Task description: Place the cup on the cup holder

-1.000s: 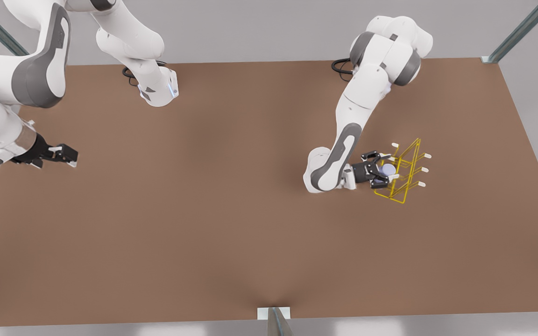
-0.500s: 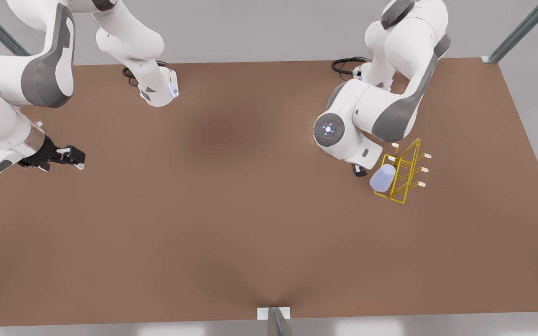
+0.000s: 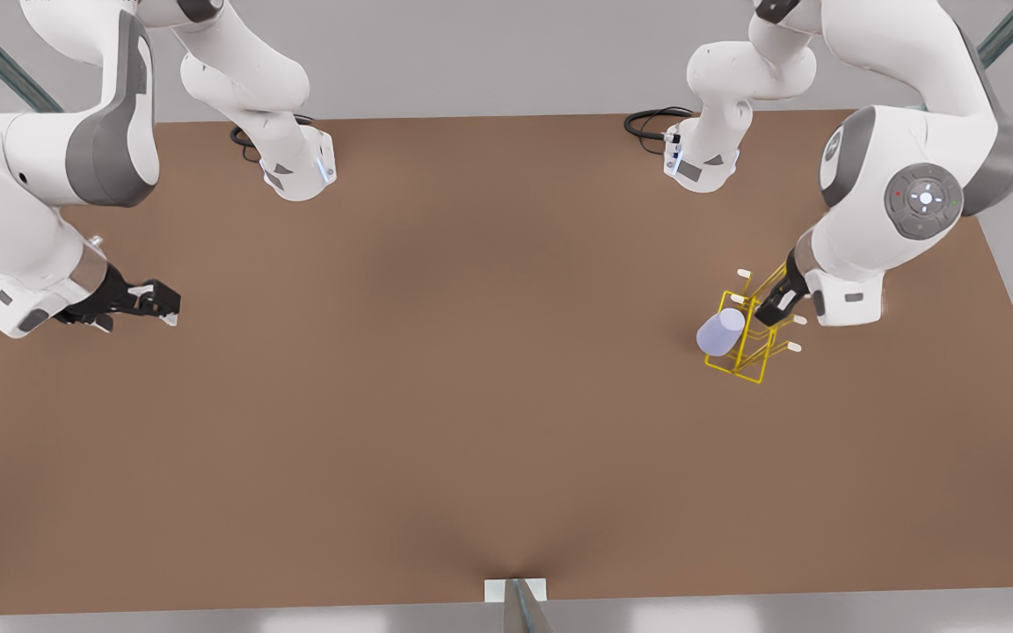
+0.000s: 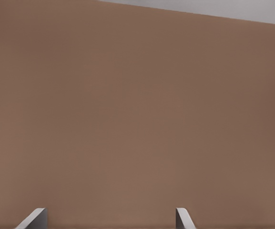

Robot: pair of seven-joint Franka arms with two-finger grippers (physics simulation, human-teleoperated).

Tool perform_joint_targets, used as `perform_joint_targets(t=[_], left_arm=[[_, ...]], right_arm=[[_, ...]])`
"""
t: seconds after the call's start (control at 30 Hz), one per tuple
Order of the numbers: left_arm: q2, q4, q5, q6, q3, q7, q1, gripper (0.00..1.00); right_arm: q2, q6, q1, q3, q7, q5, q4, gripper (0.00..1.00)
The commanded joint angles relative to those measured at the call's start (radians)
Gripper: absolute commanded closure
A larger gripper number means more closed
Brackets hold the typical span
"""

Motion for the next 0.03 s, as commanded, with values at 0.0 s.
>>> perform_joint_targets(t=[0.0], left_arm=[[-0.001, 0.0, -0.005, 0.042, 0.001, 1.028, -0.003, 0.0]], right_arm=[[0.007, 0.021, -0.015, -0.001, 0.008, 0.005, -0.001, 0.0]])
